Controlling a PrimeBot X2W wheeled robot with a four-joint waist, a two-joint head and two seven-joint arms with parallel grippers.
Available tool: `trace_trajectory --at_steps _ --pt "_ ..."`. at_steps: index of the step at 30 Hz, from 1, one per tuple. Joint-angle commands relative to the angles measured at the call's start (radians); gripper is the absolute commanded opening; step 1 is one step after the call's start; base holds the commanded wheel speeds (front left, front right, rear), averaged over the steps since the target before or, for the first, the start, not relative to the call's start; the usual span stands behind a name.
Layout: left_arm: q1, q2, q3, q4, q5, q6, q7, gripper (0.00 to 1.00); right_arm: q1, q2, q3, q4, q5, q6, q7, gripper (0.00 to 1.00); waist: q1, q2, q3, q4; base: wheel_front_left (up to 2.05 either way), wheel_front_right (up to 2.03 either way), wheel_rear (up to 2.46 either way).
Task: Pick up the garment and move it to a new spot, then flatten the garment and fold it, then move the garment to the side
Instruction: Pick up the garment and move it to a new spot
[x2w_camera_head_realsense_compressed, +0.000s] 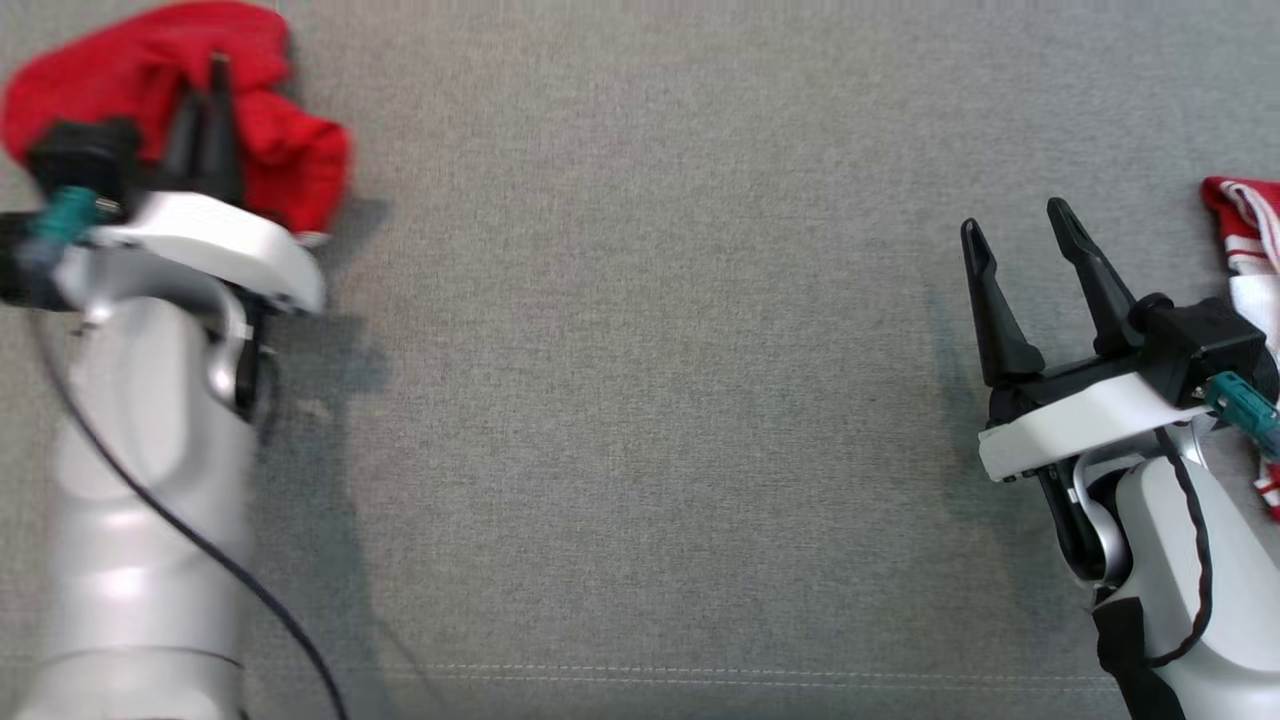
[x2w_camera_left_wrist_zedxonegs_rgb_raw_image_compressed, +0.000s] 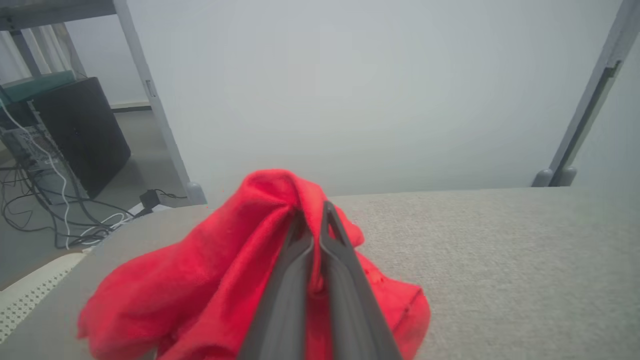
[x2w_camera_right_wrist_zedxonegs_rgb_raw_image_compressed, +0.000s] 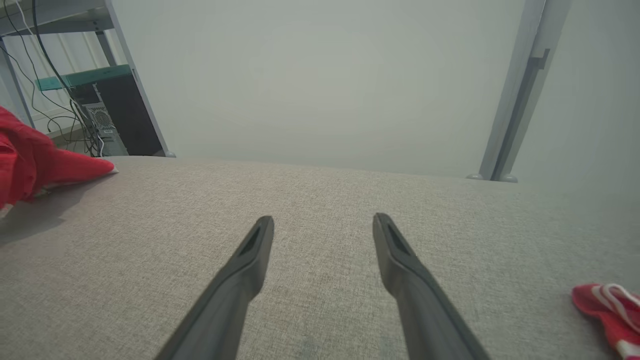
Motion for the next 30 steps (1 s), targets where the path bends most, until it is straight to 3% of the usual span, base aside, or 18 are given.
trace_trajectory --at_steps 1,7,10,18,22,23,24,25,30 --pt "0.016 0.032 0.010 -0.032 0.015 -0.003 -0.005 0.00 0.020 0.008 0.013 -0.017 0.010 0.000 -0.006 1.00 0.0000 0.0000 -0.023 -0.015 0.00 0.00 0.00" --pt "0.082 -0.061 -0.162 -0.066 0.017 -0.021 -0.005 0.00 0.046 0.027 0.011 -0.001 0.015 0.000 -0.006 1.00 0.0000 0.0000 -0.076 -0.062 0.00 0.00 0.00" --pt "0.099 -0.070 -0.270 -0.063 -0.027 -0.024 -0.005 0.00 0.051 0.036 0.015 0.002 0.019 0.000 -0.006 1.00 0.0000 0.0000 -0.095 -0.096 0.00 0.00 0.00" --pt "0.144 -0.071 -0.665 -0.146 -0.254 -0.024 -0.005 0.00 0.064 0.052 0.023 0.012 0.028 0.000 -0.006 1.00 0.0000 0.0000 -0.127 -0.182 0.00 0.00 0.00" --pt "0.157 -0.071 -0.779 -0.147 -0.306 0.011 -0.005 0.00 0.069 0.058 0.031 0.018 0.033 0.000 -0.006 1.00 0.0000 0.0000 -0.136 -0.206 0.00 0.00 0.00" --pt "0.159 -0.071 -0.798 -0.137 -0.311 0.019 -0.005 0.05 0.069 0.059 0.032 0.018 0.034 0.000 -0.006 1.00 0.0000 0.0000 -0.137 -0.208 0.00 0.00 0.00" --pt "0.163 -0.071 -0.810 -0.129 -0.319 0.024 -0.005 0.46 0.070 0.060 0.031 0.019 0.034 0.000 -0.006 1.00 0.0000 0.0000 -0.138 -0.209 0.00 0.00 0.00" --pt "0.168 -0.071 -0.817 -0.121 -0.324 0.029 -0.005 1.00 0.070 0.061 0.030 0.019 0.034 0.000 -0.006 1.00 0.0000 0.0000 -0.139 -0.209 0.00 0.00 0.00" --pt "0.200 -0.071 -0.763 -0.175 -0.297 0.066 -0.005 1.00 0.068 0.061 0.035 0.016 0.036 0.000 -0.006 1.00 0.0000 0.0000 -0.147 -0.182 0.00 0.00 0.00"
